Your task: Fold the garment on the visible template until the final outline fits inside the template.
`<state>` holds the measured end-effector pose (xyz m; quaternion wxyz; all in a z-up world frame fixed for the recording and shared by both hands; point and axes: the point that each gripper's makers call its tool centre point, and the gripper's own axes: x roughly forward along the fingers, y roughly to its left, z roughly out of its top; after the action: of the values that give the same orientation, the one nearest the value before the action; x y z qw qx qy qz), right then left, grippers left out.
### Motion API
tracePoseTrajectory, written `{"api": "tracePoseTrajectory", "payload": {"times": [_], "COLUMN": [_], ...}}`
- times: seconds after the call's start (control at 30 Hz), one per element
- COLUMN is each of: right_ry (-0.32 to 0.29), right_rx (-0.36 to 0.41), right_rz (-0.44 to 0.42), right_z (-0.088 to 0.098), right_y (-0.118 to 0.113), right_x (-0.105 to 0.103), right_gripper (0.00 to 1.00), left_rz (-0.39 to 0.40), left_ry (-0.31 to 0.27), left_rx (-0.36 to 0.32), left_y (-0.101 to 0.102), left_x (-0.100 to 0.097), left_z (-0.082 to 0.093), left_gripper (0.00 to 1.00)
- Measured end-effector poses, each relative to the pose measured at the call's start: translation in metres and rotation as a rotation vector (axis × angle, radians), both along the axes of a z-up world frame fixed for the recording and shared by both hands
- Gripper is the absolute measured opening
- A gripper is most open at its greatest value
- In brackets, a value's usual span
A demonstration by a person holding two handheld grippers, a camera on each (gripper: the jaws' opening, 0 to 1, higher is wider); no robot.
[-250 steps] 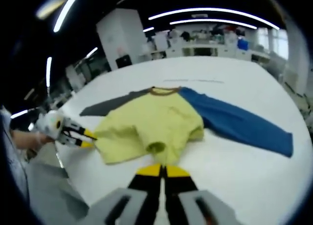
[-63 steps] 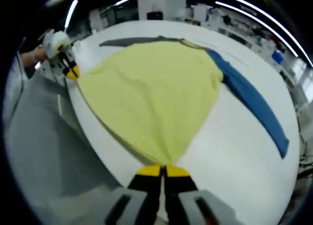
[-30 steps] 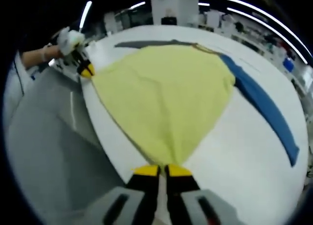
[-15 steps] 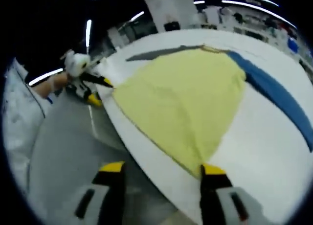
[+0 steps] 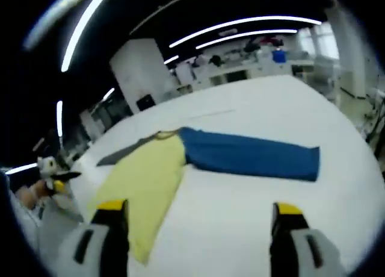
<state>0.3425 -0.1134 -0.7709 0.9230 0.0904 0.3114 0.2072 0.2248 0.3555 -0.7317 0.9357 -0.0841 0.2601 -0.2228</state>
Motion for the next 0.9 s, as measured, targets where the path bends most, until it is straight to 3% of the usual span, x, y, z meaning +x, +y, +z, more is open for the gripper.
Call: {"api": "tracePoseTrajectory", "payload": {"times": [0.07, 0.17, 0.23, 0.4, 0.47, 0.57, 0.63, 0.77, 0.83, 0.9], "right_ry": [0.003, -0.008, -0.016, 0.035, 0.083, 0.071, 0.094, 0.122, 0.142, 0.137], "right_rx": [-0.005, -0.065, -0.059, -0.067, -0.007, -0.064, -0.054, -0.09, -0.045, -0.08], "right_rz": [-0.116, -0.218, -0.268, -0.422, -0.436, -0.482, -0.529, -0.539, -0.549, -0.552], "right_z": [-0.002, -0.012, -0.019, -0.04, -0.05, -0.047, -0.054, -0.062, -0.066, -0.064], "right_y": [-0.024, -0.057, -0.072, -0.101, -0.1, -0.1, -0.109, -0.118, -0.116, -0.121], "right_x": [0.017, 0.036, 0.05, 0.069, 0.075, 0.075, 0.084, 0.083, 0.081, 0.08], "right_gripper": [0.97, 0.87, 0.82, 0.53, 0.46, 0.41, 0.4, 0.25, 0.24, 0.21], "left_rz": [0.016, 0.043, 0.048, 0.074, 0.081, 0.081, 0.087, 0.084, 0.082, 0.082], "left_ry": [-0.016, -0.017, -0.013, 0.004, 0.017, 0.034, 0.041, 0.06, 0.063, 0.064], "left_rx": [-0.008, -0.011, -0.009, 0.0, -0.008, -0.02, -0.016, -0.022, -0.026, -0.035], "left_y": [0.004, 0.01, 0.012, 0.019, 0.02, 0.02, 0.019, 0.016, 0.015, 0.013], "left_x": [0.002, 0.002, 0.001, -0.002, -0.004, -0.005, -0.006, -0.004, -0.003, -0.001], "left_z": [0.004, 0.002, 0.0, -0.006, -0.009, -0.014, -0.016, -0.022, -0.023, -0.023], "left_gripper": [0.92, 0.88, 0.88, 0.84, 0.83, 0.82, 0.81, 0.8, 0.8, 0.8]}}
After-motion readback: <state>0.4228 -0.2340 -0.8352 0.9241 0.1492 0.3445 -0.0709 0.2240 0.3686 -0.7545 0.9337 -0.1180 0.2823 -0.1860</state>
